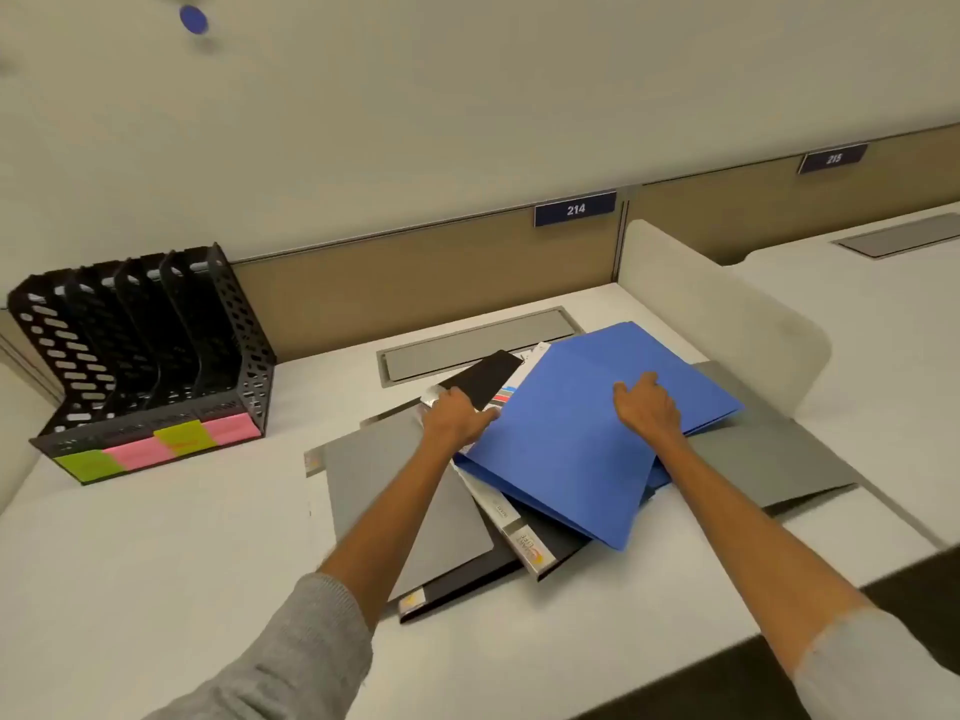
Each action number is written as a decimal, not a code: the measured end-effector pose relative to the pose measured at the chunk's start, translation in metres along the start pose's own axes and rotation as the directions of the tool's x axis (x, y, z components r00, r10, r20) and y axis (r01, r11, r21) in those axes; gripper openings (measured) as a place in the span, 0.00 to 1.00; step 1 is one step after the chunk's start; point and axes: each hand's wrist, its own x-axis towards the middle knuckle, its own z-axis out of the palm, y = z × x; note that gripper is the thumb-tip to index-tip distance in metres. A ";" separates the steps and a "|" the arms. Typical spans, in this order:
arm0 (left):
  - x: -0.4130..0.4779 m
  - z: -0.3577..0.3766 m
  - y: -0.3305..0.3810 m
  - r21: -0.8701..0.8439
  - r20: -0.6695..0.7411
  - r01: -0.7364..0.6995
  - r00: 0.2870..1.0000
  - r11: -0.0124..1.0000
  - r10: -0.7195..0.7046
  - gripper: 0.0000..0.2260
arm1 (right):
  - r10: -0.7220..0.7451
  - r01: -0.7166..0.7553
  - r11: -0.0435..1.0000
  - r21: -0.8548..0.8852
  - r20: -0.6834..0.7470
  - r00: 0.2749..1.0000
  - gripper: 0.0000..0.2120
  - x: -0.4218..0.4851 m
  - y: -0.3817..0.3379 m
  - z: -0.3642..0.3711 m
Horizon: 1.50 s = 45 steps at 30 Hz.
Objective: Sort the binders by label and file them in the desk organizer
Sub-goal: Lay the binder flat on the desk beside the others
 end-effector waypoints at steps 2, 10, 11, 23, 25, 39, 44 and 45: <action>-0.004 0.007 -0.002 -0.019 0.074 0.035 0.997 0.999 -0.034 0.33 | 0.099 -0.099 0.995 0.019 0.034 0.995 0.31 -0.006 0.009 0.003; -0.015 0.034 -0.008 -0.092 0.163 0.088 0.984 0.992 -0.072 0.34 | 0.173 -0.173 0.985 -0.008 0.068 0.983 0.36 -0.020 0.041 0.026; -0.016 0.036 -0.009 -0.111 0.151 0.091 0.986 0.990 -0.074 0.34 | 0.179 -0.179 0.984 -0.009 0.076 0.981 0.35 -0.021 0.044 0.030; -0.021 0.036 -0.021 -0.474 0.276 0.307 0.942 0.825 -0.192 0.31 | 0.236 -0.246 0.951 0.186 0.078 0.969 0.33 -0.024 0.046 0.041; -0.019 0.032 -0.025 -0.491 0.246 0.289 0.951 0.822 -0.188 0.30 | 0.231 -0.246 0.947 0.207 0.093 0.968 0.33 -0.025 0.042 0.043; -0.023 -0.040 -0.067 -0.502 -0.092 0.175 0.963 0.847 -0.254 0.29 | -0.011 -0.045 0.968 0.247 0.219 0.976 0.35 -0.015 -0.042 0.053; -0.034 -0.062 -0.081 -0.566 -0.194 0.192 0.914 0.802 -0.355 0.32 | -0.187 -0.030 0.869 0.494 0.385 0.904 0.36 -0.029 -0.076 0.083; -0.036 -0.065 -0.085 -0.593 -0.210 0.188 0.903 0.783 -0.376 0.32 | -0.209 -0.011 0.877 0.480 0.401 0.892 0.35 -0.032 -0.083 0.090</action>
